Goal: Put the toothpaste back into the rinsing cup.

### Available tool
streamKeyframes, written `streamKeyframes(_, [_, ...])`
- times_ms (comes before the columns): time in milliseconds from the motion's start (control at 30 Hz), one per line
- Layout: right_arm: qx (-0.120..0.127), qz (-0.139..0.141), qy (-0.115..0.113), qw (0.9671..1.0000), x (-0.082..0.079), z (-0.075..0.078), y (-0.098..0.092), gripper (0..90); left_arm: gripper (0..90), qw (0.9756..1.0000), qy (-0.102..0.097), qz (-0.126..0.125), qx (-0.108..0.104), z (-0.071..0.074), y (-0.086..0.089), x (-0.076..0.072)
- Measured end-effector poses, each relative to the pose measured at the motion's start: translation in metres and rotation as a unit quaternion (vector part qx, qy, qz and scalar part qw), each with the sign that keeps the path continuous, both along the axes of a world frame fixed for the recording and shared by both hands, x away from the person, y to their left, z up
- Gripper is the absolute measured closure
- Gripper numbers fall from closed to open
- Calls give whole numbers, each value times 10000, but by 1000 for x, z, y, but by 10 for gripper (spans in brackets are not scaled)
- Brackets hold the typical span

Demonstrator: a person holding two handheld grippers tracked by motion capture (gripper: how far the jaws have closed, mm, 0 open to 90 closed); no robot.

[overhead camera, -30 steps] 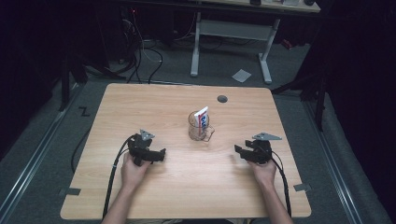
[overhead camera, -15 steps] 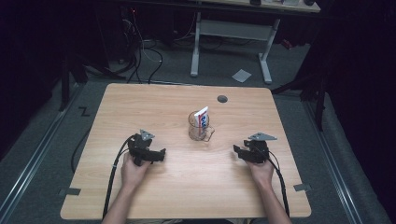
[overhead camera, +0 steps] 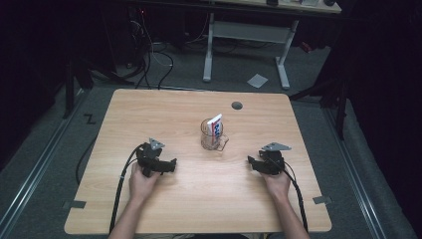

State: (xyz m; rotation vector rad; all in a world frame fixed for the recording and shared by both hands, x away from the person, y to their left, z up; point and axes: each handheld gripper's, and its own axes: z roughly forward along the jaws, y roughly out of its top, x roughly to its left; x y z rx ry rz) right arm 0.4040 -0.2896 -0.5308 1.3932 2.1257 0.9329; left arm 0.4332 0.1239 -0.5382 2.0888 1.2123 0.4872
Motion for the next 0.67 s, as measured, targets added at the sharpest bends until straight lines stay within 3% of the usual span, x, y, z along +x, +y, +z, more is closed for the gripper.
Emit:
streamKeyframes(133, [-148, 29, -44, 9999, -1, 0, 3, 401, 17, 10000, 2, 6, -5, 0, 0, 0])
streamKeyframes(667, [-138, 10, -21, 9999, -1, 0, 4, 389, 16, 10000, 2, 3, -3, 0, 0, 0])
